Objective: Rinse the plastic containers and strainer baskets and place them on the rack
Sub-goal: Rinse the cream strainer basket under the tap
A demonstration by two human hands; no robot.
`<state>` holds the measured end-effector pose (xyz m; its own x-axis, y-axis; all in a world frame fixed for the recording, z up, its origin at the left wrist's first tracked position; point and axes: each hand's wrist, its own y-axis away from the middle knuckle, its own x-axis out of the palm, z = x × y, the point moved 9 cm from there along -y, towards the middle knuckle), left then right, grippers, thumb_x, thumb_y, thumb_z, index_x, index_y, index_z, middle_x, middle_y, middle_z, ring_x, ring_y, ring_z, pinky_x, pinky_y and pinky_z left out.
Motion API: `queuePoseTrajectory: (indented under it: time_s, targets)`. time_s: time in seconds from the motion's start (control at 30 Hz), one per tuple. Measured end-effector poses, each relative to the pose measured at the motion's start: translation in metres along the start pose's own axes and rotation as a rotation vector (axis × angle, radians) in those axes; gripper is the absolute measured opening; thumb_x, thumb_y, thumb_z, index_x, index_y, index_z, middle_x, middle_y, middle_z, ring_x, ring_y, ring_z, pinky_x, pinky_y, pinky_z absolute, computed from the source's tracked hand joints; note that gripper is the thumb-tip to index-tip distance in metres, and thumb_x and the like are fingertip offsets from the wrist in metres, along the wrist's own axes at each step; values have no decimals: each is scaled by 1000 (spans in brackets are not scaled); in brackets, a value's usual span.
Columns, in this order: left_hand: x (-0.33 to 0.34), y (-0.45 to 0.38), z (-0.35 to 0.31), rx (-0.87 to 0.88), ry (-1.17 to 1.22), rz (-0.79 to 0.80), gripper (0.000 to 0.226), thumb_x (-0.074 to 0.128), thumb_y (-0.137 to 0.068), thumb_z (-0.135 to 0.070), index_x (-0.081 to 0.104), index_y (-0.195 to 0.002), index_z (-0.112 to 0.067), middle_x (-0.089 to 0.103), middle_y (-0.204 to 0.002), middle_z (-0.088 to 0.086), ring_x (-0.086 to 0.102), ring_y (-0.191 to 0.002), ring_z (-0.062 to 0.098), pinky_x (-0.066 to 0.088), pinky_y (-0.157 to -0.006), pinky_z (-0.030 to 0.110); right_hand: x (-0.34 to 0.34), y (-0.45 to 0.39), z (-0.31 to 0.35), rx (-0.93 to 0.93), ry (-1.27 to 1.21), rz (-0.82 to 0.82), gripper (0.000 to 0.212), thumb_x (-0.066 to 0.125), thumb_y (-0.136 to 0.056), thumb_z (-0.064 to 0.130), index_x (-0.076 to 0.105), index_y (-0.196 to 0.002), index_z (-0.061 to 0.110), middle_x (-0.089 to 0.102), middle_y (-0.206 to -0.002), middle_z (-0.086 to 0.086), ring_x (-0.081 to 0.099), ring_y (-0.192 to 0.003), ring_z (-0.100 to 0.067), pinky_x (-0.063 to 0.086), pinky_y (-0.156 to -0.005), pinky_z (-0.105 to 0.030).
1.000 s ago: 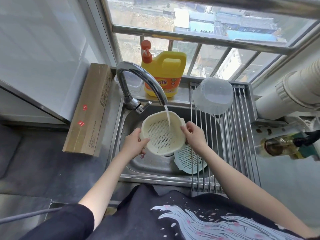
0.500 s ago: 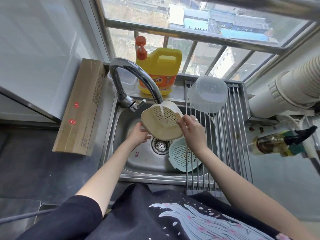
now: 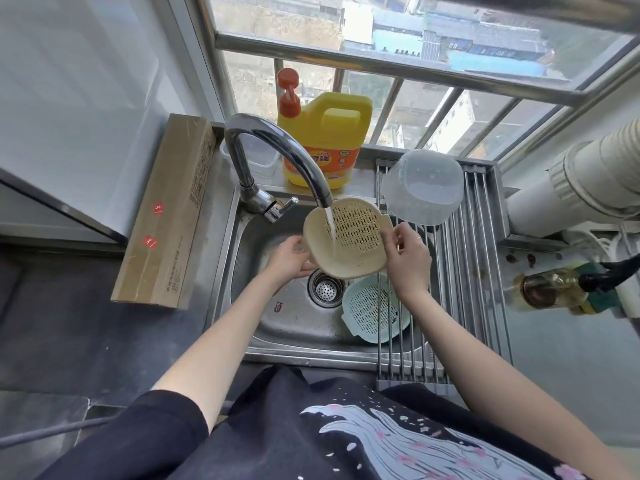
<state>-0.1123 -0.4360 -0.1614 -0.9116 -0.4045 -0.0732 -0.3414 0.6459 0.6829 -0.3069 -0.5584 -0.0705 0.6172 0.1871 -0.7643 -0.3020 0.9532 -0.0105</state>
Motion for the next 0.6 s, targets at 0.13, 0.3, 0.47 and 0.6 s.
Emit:
queuePoseTrajectory:
  time_s: [0.13, 0.3, 0.47, 0.6]
  targets:
    - [21, 1, -3, -19, -25, 107, 52, 38, -98, -2, 28, -147, -14, 59, -126, 17, 69, -82, 18, 57, -67, 23, -20, 2, 24, -87, 26, -93, 35, 53, -95, 37, 46, -72, 12, 46, -61, 2, 42, -53, -15, 31, -46, -28]
    - [39, 2, -8, -27, -27, 179, 49, 39, -100, -7, 29, -147, -17, 62, -120, 17, 67, -77, 14, 58, -65, 22, -29, -1, 46, -100, 38, -66, 37, 51, -95, 38, 42, -67, 17, 37, -53, 7, 35, -47, -7, 22, -44, -25]
    - [47, 0, -3, -80, 66, 215, 50, 43, -99, -9, 31, -147, -15, 65, -116, 17, 70, -85, 23, 60, -67, 26, -29, -1, 57, -149, 90, -13, 36, 49, -96, 38, 42, -68, 16, 38, -54, 8, 38, -50, -11, 25, -46, -27]
    - [49, 0, -3, -86, 42, 207, 39, 49, -97, -13, 40, -135, -11, 66, -106, 15, 70, -78, 22, 60, -63, 26, -25, 2, 60, -204, 69, 54, 35, 51, -95, 35, 41, -68, 15, 39, -55, 7, 41, -53, -16, 31, -50, -32]
